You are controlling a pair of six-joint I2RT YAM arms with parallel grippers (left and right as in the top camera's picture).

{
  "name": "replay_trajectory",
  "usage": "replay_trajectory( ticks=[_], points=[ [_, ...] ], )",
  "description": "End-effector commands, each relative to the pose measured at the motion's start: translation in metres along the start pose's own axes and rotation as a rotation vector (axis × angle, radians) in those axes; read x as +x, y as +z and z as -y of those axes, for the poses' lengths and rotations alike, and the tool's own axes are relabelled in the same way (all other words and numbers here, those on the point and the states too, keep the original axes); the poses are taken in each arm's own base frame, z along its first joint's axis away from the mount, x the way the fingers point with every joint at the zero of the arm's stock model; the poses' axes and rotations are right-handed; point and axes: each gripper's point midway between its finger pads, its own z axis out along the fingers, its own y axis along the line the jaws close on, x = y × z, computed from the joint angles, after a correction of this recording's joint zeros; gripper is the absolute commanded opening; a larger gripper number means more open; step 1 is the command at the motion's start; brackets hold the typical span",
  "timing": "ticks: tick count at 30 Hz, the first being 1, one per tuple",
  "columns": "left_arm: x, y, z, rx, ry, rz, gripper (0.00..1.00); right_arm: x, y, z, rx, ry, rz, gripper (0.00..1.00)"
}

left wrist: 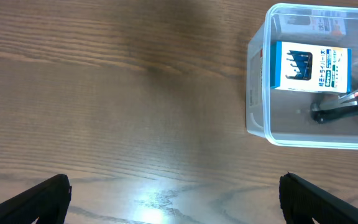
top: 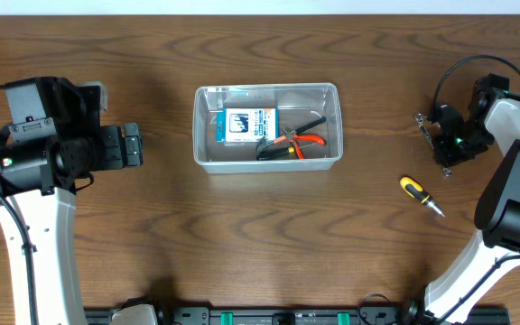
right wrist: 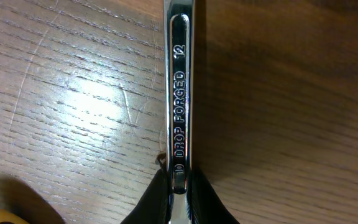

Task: Pack container
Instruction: 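Lower the right gripper and grasp the silver wrench, then carry the wrench into the container with the right gripper and release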

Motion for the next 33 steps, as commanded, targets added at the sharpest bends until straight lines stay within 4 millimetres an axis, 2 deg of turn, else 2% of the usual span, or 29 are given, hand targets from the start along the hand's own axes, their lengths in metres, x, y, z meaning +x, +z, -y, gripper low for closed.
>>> replay_trajectory(
  ticks=[1, 5, 9, 13, 16, 18, 21, 23, 27, 30, 33],
  points=[
    [0.001, 0.002, 0.003, 0.016, -0.001, -0.008, 0.98, 0.001, 0.013, -0.009, -0.060, 0.026, -0.007, 0.01],
    [0.001, 0.002, 0.003, 0.016, -0.002, -0.008, 0.98, -0.008, 0.004, -0.014, -0.052, 0.065, 0.014, 0.01],
    [0.001, 0.002, 0.003, 0.016, -0.001, -0.008, 0.98, -0.032, -0.028, -0.020, -0.020, 0.076, 0.073, 0.01],
    [0.001, 0.002, 0.003, 0.016, -0.001, -0.008, 0.98, -0.072, -0.089, -0.038, 0.014, 0.008, 0.195, 0.01],
    [0.001, 0.002, 0.003, 0.016, -0.001, -0.008, 0.98, -0.108, -0.148, -0.064, 0.052, -0.074, 0.330, 0.01],
    [0.001, 0.002, 0.003, 0.016, -0.001, -0.008, 0.98, -0.130, -0.183, -0.090, 0.074, -0.159, 0.423, 0.01],
    [0.001, 0.002, 0.003, 0.016, -0.002, -0.008, 0.98, -0.152, -0.215, -0.140, 0.106, -0.385, 0.502, 0.01],
    [0.001, 0.002, 0.003, 0.016, -0.001, -0.008, 0.98, -0.159, -0.219, -0.175, 0.114, -0.555, 0.513, 0.01],
    [0.001, 0.002, 0.003, 0.016, -0.001, -0.008, 0.98, -0.165, -0.205, -0.229, 0.119, -0.803, 0.483, 0.01],
    [0.001, 0.002, 0.003, 0.016, -0.001, -0.008, 0.98, -0.169, -0.188, -0.249, 0.096, -0.857, 0.461, 0.01],
    [0.001, 0.002, 0.003, 0.016, -0.001, -0.008, 0.98, -0.172, -0.159, -0.261, 0.056, -0.899, 0.407, 0.01]
  ],
)
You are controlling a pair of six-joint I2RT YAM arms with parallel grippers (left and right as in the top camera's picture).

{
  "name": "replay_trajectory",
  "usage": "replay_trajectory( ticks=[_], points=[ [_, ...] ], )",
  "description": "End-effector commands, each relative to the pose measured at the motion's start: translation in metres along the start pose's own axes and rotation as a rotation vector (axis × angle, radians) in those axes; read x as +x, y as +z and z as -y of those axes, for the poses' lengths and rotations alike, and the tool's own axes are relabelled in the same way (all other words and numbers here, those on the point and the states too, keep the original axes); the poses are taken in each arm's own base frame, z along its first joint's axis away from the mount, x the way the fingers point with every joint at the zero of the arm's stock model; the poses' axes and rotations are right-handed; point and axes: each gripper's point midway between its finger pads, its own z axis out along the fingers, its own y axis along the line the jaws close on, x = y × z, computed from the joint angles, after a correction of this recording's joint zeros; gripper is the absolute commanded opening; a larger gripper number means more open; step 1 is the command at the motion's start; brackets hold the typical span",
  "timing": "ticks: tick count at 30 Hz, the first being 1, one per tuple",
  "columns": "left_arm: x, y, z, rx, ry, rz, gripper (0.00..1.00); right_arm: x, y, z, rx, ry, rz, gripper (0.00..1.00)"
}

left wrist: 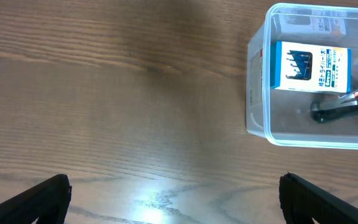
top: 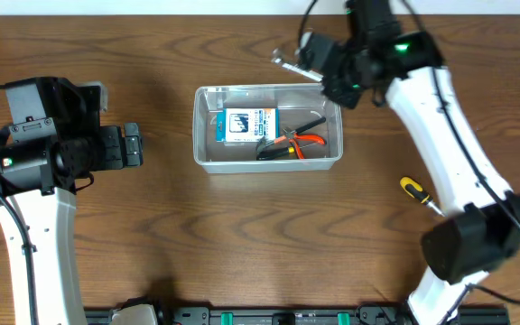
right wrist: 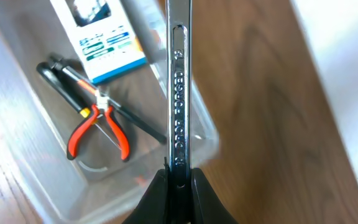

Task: Pack container
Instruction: 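Carry the wrench into the container with the right gripper and release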

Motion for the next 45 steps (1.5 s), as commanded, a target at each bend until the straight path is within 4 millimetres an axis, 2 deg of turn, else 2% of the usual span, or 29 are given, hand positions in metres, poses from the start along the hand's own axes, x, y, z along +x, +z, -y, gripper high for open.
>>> replay_trajectory(
  ticks=[1, 8, 13, 18, 19, 21, 23, 24, 26, 27, 30, 32, 35, 37, 40, 45],
  points=[
    [0.001, 0.002, 0.003, 0.015, -0.001, -0.008, 0.98, 0.008, 0.036, -0.012, -0.079, -0.066, -0.045, 0.01],
    [0.000, 0.002, 0.003, 0.015, -0.001, -0.007, 0.98, 0.027, 0.107, -0.043, -0.243, -0.073, -0.122, 0.01],
    [0.000, 0.002, 0.003, 0.015, -0.001, -0.007, 0.98, 0.035, 0.130, -0.057, -0.295, -0.074, -0.153, 0.01],
    [0.001, 0.002, 0.003, 0.015, -0.001, -0.008, 0.98, 0.037, 0.137, -0.061, -0.307, -0.074, -0.163, 0.02],
    [0.000, 0.002, 0.003, 0.015, -0.001, -0.007, 0.98, 0.037, 0.137, -0.061, -0.306, -0.073, -0.163, 0.11],
    [0.000, 0.002, 0.003, 0.015, -0.001, -0.007, 0.98, 0.036, 0.137, -0.059, -0.300, -0.060, -0.161, 0.47],
    [0.000, 0.002, 0.003, 0.015, -0.001, -0.007, 0.98, 0.035, 0.138, -0.058, -0.292, -0.050, -0.160, 0.68],
    [0.000, 0.002, 0.003, 0.015, -0.001, -0.007, 0.98, 0.035, 0.138, -0.056, -0.282, -0.039, -0.161, 0.75],
    [0.001, 0.002, 0.003, 0.015, -0.001, -0.008, 0.98, 0.032, 0.134, -0.052, -0.266, -0.016, -0.157, 0.81],
    [0.001, 0.002, 0.003, 0.015, -0.001, -0.008, 0.98, 0.028, 0.129, -0.049, -0.253, 0.001, -0.152, 0.84],
    [0.001, 0.002, 0.003, 0.015, -0.001, -0.008, 0.98, 0.007, 0.097, -0.034, -0.203, 0.055, -0.111, 0.96],
    [0.000, 0.002, 0.003, 0.015, 0.000, -0.007, 0.98, -0.012, 0.060, -0.018, -0.138, 0.124, -0.066, 0.99],
    [0.001, 0.002, 0.001, 0.007, 0.007, -0.009, 0.98, -0.018, -0.002, 0.015, 0.016, 0.236, -0.049, 0.99],
    [0.001, 0.002, 0.000, 0.000, 0.010, -0.009, 0.98, -0.009, -0.033, 0.031, 0.091, 0.297, -0.056, 0.99],
    [0.000, 0.002, 0.000, -0.001, 0.010, -0.008, 0.98, 0.022, -0.072, 0.040, 0.130, 0.465, -0.083, 0.99],
    [-0.001, 0.002, 0.000, -0.001, 0.011, -0.003, 0.98, 0.084, -0.112, 0.038, 0.147, 0.918, -0.178, 0.99]
  ],
)
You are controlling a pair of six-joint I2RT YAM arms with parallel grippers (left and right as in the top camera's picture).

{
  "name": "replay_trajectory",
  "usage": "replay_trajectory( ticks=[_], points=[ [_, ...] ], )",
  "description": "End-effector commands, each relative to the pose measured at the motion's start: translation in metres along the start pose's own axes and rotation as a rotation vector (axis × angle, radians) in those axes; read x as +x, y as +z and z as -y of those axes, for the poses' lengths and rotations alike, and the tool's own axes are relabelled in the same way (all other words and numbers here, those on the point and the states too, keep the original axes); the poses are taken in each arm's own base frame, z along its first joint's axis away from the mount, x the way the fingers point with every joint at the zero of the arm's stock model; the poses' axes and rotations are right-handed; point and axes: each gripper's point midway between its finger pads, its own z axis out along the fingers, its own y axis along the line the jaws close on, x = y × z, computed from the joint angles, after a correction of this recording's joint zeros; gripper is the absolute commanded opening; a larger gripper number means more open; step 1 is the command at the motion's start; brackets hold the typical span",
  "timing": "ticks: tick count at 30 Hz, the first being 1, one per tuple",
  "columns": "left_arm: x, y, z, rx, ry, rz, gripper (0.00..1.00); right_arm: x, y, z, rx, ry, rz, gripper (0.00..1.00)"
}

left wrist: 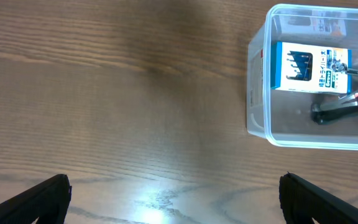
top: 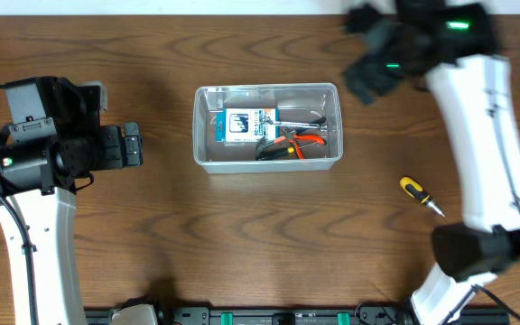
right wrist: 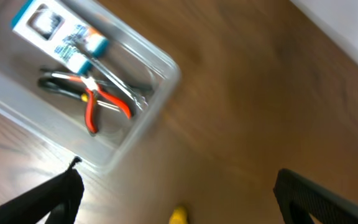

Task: Pack container
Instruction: 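Carry the wrench into the container with the right gripper and release, then move the right gripper over the yellow-black screwdriver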

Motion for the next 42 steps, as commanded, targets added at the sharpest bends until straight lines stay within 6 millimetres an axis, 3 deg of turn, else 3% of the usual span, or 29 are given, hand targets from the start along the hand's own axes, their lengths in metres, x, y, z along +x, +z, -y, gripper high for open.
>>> replay_trajectory(
  ticks=[1, 5, 9, 12, 17, 20, 25, 32, 36, 39, 42],
  points=[
    [0.000, 0.002, 0.000, 0.001, 0.010, -0.006, 0.98, 0.035, -0.002, 0.027, 0.039, 0.392, -0.100, 0.99],
    [0.000, 0.002, 0.000, 0.000, 0.010, -0.004, 0.98, 0.076, -0.029, 0.041, 0.059, 0.545, -0.175, 0.99],
    [0.000, 0.002, 0.000, 0.001, 0.000, -0.004, 0.98, 0.089, -0.055, 0.038, 0.068, 0.569, -0.129, 0.99],
    [0.000, 0.002, 0.000, 0.001, -0.002, -0.006, 0.98, 0.105, -0.075, 0.020, 0.048, 0.568, -0.098, 0.99],
    [0.000, 0.002, 0.000, 0.001, -0.002, -0.004, 0.98, 0.154, -0.101, -0.013, 0.055, 0.604, -0.076, 0.99],
    [0.000, 0.002, 0.000, 0.001, -0.002, -0.005, 0.98, 0.183, -0.102, -0.032, 0.034, 0.453, -0.087, 0.99],
    [0.000, 0.002, 0.000, 0.001, -0.002, -0.005, 0.98, 0.221, -0.071, -0.047, -0.018, 0.072, -0.173, 0.99],
    [0.000, 0.002, 0.000, 0.001, -0.002, -0.005, 0.98, 0.229, 0.001, -0.034, -0.072, -0.156, -0.257, 0.99],
    [0.000, 0.002, 0.000, 0.001, -0.002, -0.005, 0.98, 0.218, 0.038, -0.015, -0.093, -0.274, -0.277, 0.99],
    [0.000, 0.002, 0.000, 0.001, -0.002, -0.005, 0.98, 0.230, 0.056, 0.011, -0.056, -0.338, -0.382, 0.98],
    [0.000, 0.002, 0.000, 0.001, -0.001, -0.005, 0.98, 0.237, 0.073, 0.020, -0.093, -0.325, -0.417, 0.96]
  ],
)
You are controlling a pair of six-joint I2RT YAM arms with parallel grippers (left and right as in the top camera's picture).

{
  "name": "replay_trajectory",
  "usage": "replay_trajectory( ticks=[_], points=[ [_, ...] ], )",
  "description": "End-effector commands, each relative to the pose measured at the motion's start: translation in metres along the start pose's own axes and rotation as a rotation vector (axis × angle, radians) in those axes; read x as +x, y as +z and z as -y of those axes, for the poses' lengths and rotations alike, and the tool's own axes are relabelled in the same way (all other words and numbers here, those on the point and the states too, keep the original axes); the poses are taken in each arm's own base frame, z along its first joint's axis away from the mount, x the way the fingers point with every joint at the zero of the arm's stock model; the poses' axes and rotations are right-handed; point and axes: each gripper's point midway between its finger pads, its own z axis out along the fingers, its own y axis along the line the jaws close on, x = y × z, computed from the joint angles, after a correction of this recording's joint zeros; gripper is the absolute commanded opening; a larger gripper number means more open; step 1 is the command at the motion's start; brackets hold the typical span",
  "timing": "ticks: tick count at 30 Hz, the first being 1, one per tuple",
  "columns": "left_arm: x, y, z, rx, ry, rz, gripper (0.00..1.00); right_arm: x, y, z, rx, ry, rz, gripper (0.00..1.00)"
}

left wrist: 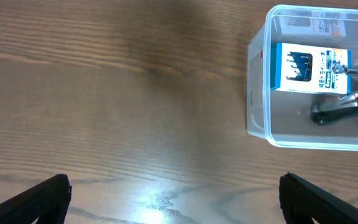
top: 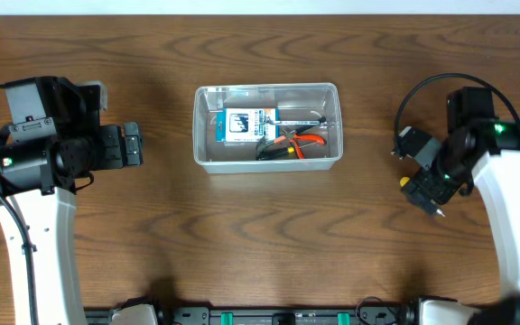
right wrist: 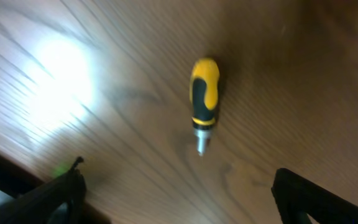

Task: Pack container
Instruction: 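Move the right gripper over the yellow-black screwdriver, then lower the right gripper and grasp the yellow screwdriver handle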

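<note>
A clear plastic container (top: 204, 126) stands mid-table holding a blue-and-white box (top: 242, 124), red-handled pliers (top: 292, 143) and a steel wrench (top: 301, 116). A stubby yellow-and-black screwdriver (right wrist: 204, 99) lies on the wood to the right of the container. My right gripper (right wrist: 179, 199) hangs open just above it, its fingers wide apart on either side; from overhead the right gripper (top: 425, 187) covers most of the screwdriver (top: 407, 183). My left gripper (top: 132, 144) is open and empty over bare wood left of the container (left wrist: 257, 118).
Brown wooden table (top: 260, 244) all round. The right arm's black cable (top: 413, 95) loops above the gripper. A white wall edge runs along the far side of the table.
My right gripper, open near the container's far right corner then, is now lower right over the screwdriver, still open. The wrench stays in the container. The left arm has not moved.
My right gripper was shut on the wrench at the table's right side. Then it held the wrench over the container's far right corner. Later the wrench lay inside and the gripper was open beside the container; now it hangs open over the screwdriver.
</note>
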Motion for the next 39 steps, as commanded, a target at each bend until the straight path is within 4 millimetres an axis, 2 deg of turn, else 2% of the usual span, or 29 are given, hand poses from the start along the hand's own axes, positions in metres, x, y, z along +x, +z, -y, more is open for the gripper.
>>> replay_trajectory(
  ticks=[1, 3, 7, 12, 14, 16, 20, 27, 33, 39],
  points=[
    [0.000, 0.002, 0.000, 0.001, -0.001, -0.005, 0.98, 0.007, 0.022, 0.015, -0.036, -0.056, -0.035, 0.95],
    [0.000, 0.002, 0.000, 0.001, -0.001, -0.006, 0.98, -0.001, 0.032, 0.013, -0.105, -0.027, 0.016, 0.95],
    [0.000, 0.002, 0.000, 0.001, -0.001, -0.006, 0.98, -0.001, 0.050, 0.023, -0.135, 0.005, 0.015, 0.96],
    [0.000, 0.002, 0.000, 0.000, -0.001, -0.006, 0.98, 0.000, 0.066, 0.021, -0.181, 0.016, -0.015, 0.96],
    [0.000, 0.002, 0.000, 0.000, -0.001, -0.006, 0.98, 0.001, 0.071, 0.020, -0.196, 0.024, -0.027, 0.95],
    [0.000, 0.002, 0.000, 0.000, -0.001, -0.006, 0.98, 0.004, 0.077, 0.022, -0.199, 0.025, -0.047, 0.89],
    [0.000, 0.002, 0.000, 0.000, -0.001, -0.006, 0.98, 0.017, 0.086, 0.031, -0.190, 0.053, -0.091, 0.85],
    [0.000, 0.002, 0.000, 0.001, -0.001, -0.005, 0.98, 0.025, 0.094, 0.043, -0.170, 0.108, -0.088, 0.87],
    [0.000, 0.002, 0.000, 0.001, -0.001, -0.006, 0.98, 0.025, 0.103, 0.045, -0.178, 0.114, -0.089, 0.91],
    [0.000, 0.002, 0.000, 0.001, -0.001, -0.006, 0.98, 0.026, 0.123, 0.040, -0.227, 0.122, -0.112, 0.89]
  ],
)
